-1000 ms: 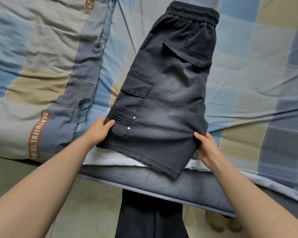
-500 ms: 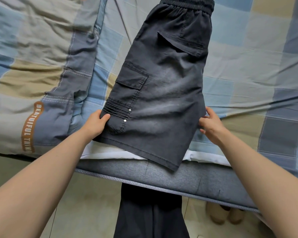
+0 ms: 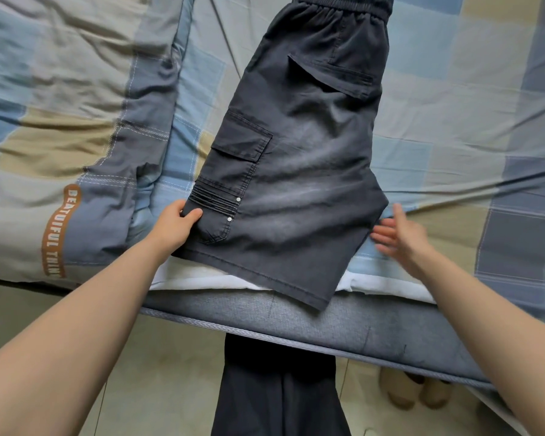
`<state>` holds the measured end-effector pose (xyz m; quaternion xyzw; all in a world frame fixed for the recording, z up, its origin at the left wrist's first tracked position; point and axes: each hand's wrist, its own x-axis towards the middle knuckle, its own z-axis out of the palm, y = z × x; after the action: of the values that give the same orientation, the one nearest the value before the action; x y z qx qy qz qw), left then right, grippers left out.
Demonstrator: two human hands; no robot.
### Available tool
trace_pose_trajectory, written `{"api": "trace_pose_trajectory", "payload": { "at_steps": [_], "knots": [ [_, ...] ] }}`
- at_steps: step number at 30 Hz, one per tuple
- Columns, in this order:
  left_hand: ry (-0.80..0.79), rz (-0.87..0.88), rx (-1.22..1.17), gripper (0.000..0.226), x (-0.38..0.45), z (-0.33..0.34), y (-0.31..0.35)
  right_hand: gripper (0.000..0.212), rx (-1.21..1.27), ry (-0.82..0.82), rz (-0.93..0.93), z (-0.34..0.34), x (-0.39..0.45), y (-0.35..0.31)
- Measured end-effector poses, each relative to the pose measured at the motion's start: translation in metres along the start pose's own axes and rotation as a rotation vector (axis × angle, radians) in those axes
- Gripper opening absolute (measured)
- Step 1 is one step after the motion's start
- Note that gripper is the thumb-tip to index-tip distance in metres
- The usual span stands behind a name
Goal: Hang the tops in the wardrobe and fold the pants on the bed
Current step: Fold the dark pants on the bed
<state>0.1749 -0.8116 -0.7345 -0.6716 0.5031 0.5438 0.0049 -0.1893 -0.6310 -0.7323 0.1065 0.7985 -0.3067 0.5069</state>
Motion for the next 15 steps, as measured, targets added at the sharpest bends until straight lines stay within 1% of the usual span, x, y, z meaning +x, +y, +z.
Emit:
{"api": "trace_pose_trajectory", "payload": {
  "at_steps": [1,3,4,5,6,7,8,9,11,12,13,14,15],
  "knots": [
    [0.0,-0.004,-0.017,0.019,-0.002,0.0,-0.002,0.053,-0.034,-0.115,0.013,0.012,-0.011,0.007],
    [0.008,-0.014,-0.038,0.017,-0.006,0.0,-0.004,0.075,-0.043,-0.243,0.031,0.032,-0.025,0.025],
    [0.009,-0.016,-0.045,0.011,-0.008,0.001,-0.005,0.073,-0.039,-0.286,0.041,0.04,-0.032,0.034],
    [0.003,-0.02,-0.063,0.004,-0.009,0.001,-0.005,0.064,-0.039,-0.315,0.049,0.046,-0.037,0.041],
    [-0.01,-0.039,-0.093,0.002,-0.011,0.002,-0.003,0.051,-0.062,-0.325,0.044,0.049,-0.042,0.048],
    [-0.034,-0.068,-0.142,0.005,-0.012,0.001,-0.003,0.041,-0.08,-0.321,0.031,0.052,-0.047,0.053],
    [-0.07,-0.102,-0.212,0.007,-0.014,0.0,-0.003,0.034,-0.075,-0.312,0.008,0.05,-0.051,0.056],
    [-0.115,-0.141,-0.303,0.012,-0.017,-0.001,-0.002,0.032,-0.025,-0.309,-0.025,0.045,-0.054,0.058],
    [-0.212,-0.198,-0.443,0.024,-0.025,-0.005,-0.003,0.028,0.164,-0.312,-0.067,0.027,-0.062,0.06],
    [-0.257,-0.223,-0.464,0.029,-0.031,-0.004,-0.005,0.024,0.227,-0.295,-0.079,0.015,-0.066,0.061],
    [-0.296,-0.24,-0.459,0.028,-0.037,0.0,-0.008,0.019,0.232,-0.257,-0.106,0.004,-0.068,0.064],
    [-0.308,-0.26,-0.385,0.021,-0.044,0.006,-0.011,0.015,0.138,-0.195,-0.16,-0.008,-0.069,0.068],
    [-0.301,-0.279,-0.279,0.012,-0.052,0.013,-0.015,0.012,-0.016,-0.151,-0.229,-0.017,-0.07,0.073]
  ]
}}
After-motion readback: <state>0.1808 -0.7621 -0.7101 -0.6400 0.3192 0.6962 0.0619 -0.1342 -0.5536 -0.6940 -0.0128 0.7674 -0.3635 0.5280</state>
